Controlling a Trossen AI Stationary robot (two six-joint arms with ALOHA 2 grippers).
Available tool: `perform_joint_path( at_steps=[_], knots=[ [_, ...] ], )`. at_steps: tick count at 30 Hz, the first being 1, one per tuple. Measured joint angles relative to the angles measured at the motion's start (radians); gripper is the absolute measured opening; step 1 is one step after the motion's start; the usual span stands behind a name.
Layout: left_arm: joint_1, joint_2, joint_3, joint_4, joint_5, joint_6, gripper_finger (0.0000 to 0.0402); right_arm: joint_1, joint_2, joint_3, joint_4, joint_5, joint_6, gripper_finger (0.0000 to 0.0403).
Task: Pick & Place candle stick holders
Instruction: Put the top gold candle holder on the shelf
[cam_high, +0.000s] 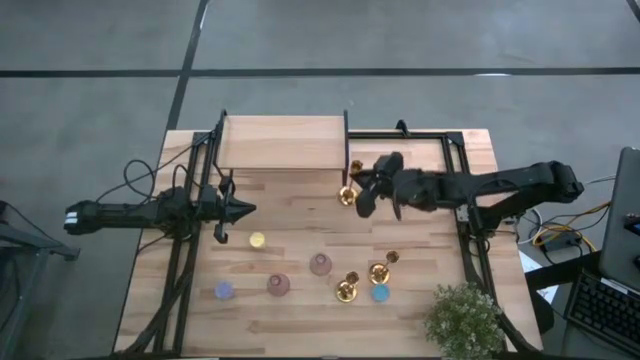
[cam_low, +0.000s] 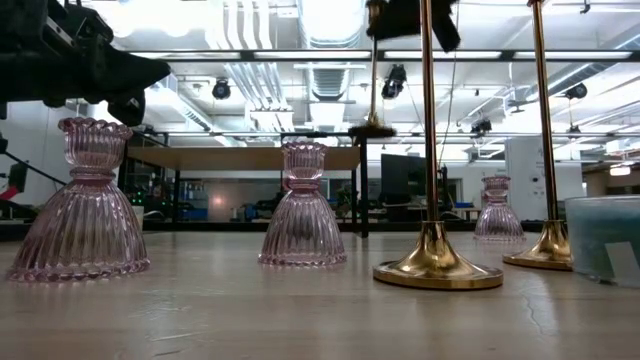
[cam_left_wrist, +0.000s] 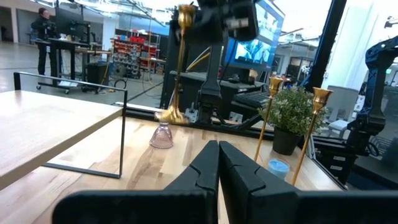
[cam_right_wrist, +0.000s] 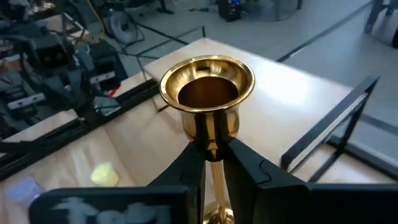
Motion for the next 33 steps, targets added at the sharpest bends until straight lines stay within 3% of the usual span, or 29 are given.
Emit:
perform_joint_path(
  at_steps=[8,14,22,33],
  knots=[
    [0.000,0.000,0.000,0.000,0.000,0.000,0.0014,-0.076,0.006,0.206,-0.023,-0.040,-0.114,0.0033],
    [0.000,0.001,0.000,0.000,0.000,0.000,0.0014,-0.209,0.040,0.291,-0.024,-0.052,-0.171,0.0034],
    [0.000,0.001,0.000,0.001,0.000,0.000,0.0014,-0.387,0.191,0.392,-0.018,-0.267,-0.172,0.0034],
    [0.000,0.001,0.000,0.000,0.000,0.000,0.0014,-0.467,0.411,0.577,-0.017,-0.290,-0.287,0.0034]
  ],
)
